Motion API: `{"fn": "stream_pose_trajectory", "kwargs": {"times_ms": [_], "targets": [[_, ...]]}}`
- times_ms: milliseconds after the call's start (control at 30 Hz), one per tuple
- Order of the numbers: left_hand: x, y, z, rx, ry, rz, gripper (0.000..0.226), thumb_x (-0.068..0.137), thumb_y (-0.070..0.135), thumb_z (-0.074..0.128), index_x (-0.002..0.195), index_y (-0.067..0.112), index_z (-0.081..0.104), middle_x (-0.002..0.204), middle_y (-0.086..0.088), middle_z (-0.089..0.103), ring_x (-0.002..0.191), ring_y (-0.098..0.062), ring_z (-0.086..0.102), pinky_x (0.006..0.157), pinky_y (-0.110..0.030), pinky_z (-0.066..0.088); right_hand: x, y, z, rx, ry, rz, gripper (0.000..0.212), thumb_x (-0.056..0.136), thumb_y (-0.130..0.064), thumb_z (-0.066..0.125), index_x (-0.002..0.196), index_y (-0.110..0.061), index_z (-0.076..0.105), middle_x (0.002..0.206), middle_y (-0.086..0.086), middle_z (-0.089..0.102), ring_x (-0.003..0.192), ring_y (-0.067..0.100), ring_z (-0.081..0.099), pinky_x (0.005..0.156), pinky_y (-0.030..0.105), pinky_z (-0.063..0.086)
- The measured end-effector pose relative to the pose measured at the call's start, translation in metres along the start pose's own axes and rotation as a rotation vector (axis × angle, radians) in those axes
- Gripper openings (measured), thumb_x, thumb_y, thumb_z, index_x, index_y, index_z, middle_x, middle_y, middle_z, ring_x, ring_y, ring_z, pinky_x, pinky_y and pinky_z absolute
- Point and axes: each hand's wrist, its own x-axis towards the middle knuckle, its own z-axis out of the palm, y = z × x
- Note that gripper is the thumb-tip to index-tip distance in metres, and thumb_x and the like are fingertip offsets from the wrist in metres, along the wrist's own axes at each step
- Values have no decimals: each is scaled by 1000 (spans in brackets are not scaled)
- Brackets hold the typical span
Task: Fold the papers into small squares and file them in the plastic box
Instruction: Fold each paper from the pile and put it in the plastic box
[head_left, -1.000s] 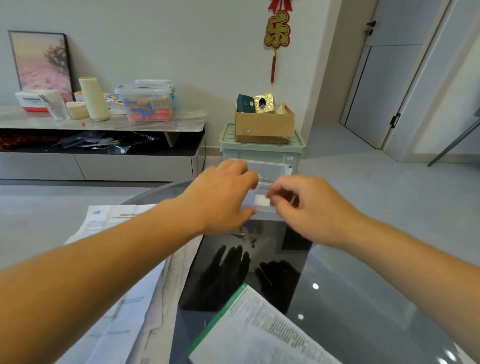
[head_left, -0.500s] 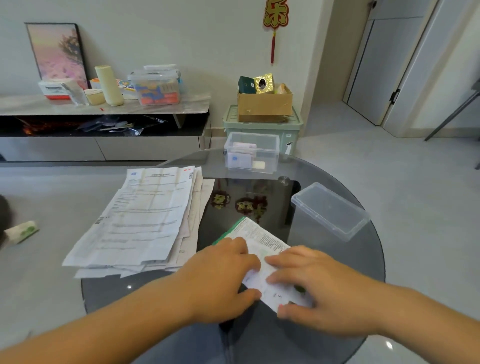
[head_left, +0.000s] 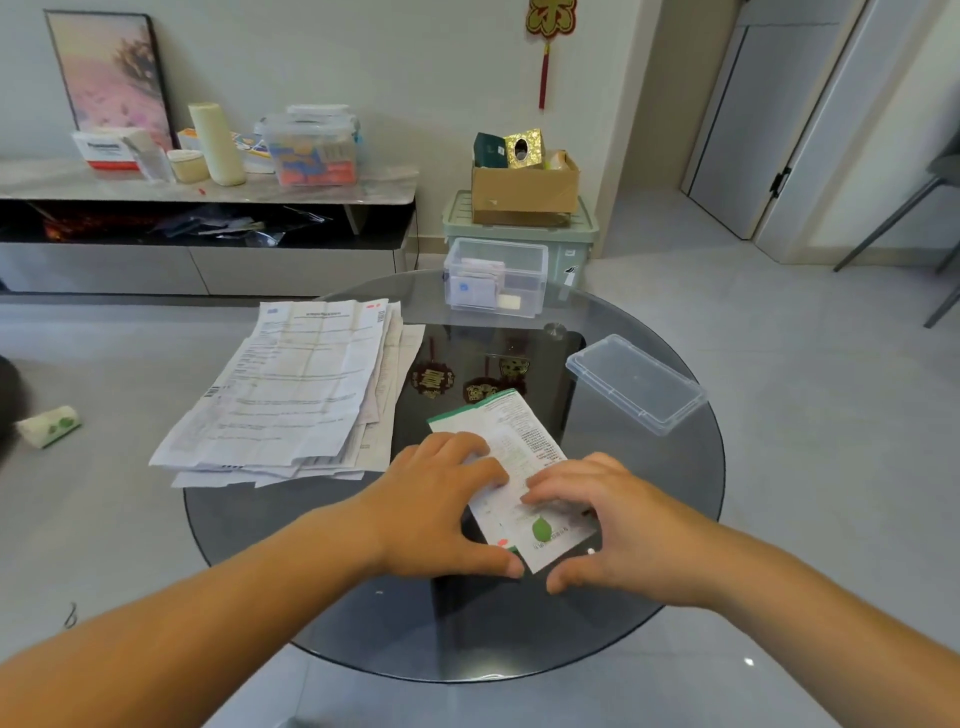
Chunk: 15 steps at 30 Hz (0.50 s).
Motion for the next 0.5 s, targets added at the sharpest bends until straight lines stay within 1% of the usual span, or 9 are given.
{"fn": "stream_pose_trajectory", "kwargs": {"times_ms": [67, 133, 233, 400, 500], "targets": [[4, -2, 3, -33, 23, -1, 83, 74, 82, 61, 142, 40, 39, 151, 11, 26, 138, -14, 22, 116, -37, 25, 4, 4, 1, -4, 4, -19, 72, 69, -53, 85, 134, -43, 55, 131, -36, 39, 125, -6, 29, 105, 26, 44], [7, -4, 4, -73, 32, -9, 77, 74, 79, 64, 138, 41, 42, 148, 11, 28, 136, -13, 23, 116, -37, 26, 9, 7, 1, 20, 6, -26, 72, 67, -54, 86, 131, -43, 58, 130, -34, 40, 127, -2, 30, 105, 31, 45], [10, -7, 5, -99, 42, -16, 72, 74, 78, 66, 133, 44, 45, 147, 12, 28, 135, -13, 22, 117, -39, 24, 18, 12, 2, 30, 7, -26, 68, 64, -57, 86, 126, -44, 61, 125, -31, 38, 127, 4, 33, 106, 36, 45], [10, -9, 5, -122, 67, -34, 66, 74, 75, 68, 130, 45, 49, 144, 13, 32, 135, -12, 22, 116, -39, 22, 24, 19, 6, 49, 23, -45, 56, 66, -59, 84, 117, -46, 67, 116, -32, 39, 123, 6, 37, 102, 37, 47], [13, -8, 3, -130, 87, -52, 63, 75, 73, 69, 127, 45, 50, 141, 14, 35, 133, -12, 23, 115, -38, 23, 25, 21, 9, 83, 51, -42, 61, 65, -58, 85, 121, -45, 64, 117, -32, 40, 118, 7, 42, 99, 36, 50]]}}
